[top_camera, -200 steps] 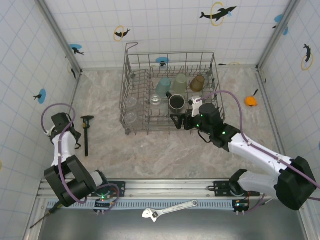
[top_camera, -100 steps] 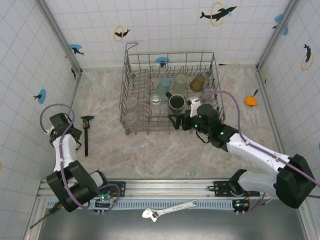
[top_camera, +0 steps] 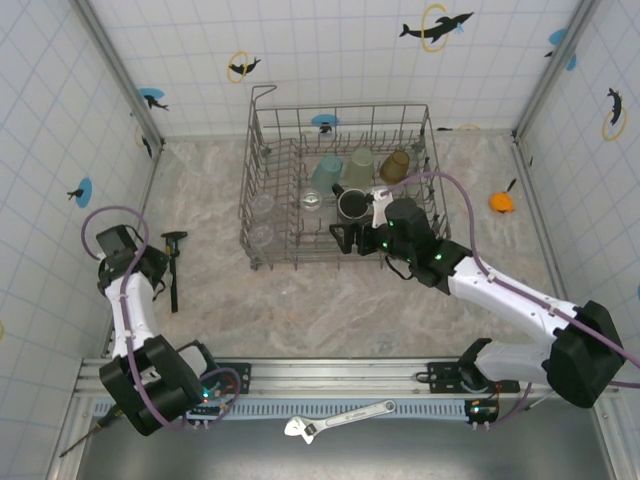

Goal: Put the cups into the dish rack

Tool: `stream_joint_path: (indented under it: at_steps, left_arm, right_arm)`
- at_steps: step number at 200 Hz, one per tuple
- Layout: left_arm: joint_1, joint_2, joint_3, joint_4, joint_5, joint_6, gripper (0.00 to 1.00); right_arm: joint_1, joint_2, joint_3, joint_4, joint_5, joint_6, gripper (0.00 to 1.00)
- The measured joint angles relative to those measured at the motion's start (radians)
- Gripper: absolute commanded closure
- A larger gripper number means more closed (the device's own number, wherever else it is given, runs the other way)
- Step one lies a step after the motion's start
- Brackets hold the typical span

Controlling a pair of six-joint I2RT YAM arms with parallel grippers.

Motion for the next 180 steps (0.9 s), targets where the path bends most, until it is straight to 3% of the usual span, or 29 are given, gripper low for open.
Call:
stream_joint_path:
  at_steps: [74, 129, 180]
  left_arm:
    - [0.000, -0.054, 0.007, 0.109, 0.229, -0.064, 1.00]
    - [0.000, -0.075, 0.002, 0.283, 0.433, -0.153, 1.00]
    - [-0.015, -0.073, -0.026, 0.482, 0.545, -0.255, 1.00]
  right_arm:
    - [0.000, 0.045, 0.093, -0.060, -0.001, 0.024, 0.00]
    - [0.000, 0.129, 0.206, -0.078, -0.019, 0.062, 0.00]
    - [-0.031, 0.182, 0.278, -0.079, -0.073, 0.076, 0.00]
